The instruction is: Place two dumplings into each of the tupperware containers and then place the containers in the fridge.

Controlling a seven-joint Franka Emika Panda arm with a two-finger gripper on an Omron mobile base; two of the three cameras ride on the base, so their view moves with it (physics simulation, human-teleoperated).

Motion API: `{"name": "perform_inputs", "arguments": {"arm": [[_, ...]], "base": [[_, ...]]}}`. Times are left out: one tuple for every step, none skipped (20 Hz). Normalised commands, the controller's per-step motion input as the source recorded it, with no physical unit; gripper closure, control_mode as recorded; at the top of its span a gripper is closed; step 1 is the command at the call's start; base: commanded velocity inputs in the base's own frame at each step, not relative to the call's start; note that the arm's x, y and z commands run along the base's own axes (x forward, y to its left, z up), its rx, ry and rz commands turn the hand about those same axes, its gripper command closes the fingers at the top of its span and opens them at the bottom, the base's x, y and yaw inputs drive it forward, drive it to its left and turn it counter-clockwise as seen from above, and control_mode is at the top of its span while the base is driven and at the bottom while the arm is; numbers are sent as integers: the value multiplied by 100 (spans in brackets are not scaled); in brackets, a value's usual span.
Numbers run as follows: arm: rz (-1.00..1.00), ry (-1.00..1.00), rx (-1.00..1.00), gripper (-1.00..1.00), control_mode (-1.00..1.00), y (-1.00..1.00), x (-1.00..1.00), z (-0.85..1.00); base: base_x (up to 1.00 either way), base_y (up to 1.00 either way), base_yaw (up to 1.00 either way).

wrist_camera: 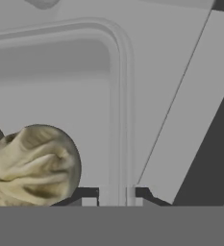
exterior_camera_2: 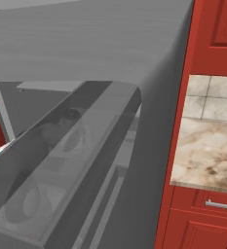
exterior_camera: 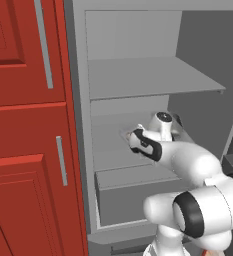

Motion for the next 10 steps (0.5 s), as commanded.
{"name": "perform_inputs", "arguments": {"arm": [[0,0,0,100,-100,6,21,-47],[0,0,0,100,-100,5,14,-48],[0,0,0,100,-100,5,7,-52],[0,0,0,100,-100,1,4,-46],[0,0,0,100,-100,1,4,-41],[0,0,0,100,-100,1,4,-33],[0,0,0,100,-100,1,4,-22],[0,0,0,100,-100,1,7,-12],[0,-3,0,100,-100,1,16,-5],[0,-4,0,100,-100,5,23,-4]], "base": [[0,0,0],[0,0,0],[0,0,0],[0,0,0],[0,0,0],[0,0,0],[0,0,0],[0,0,0],[0,0,0],[0,0,0]]}}
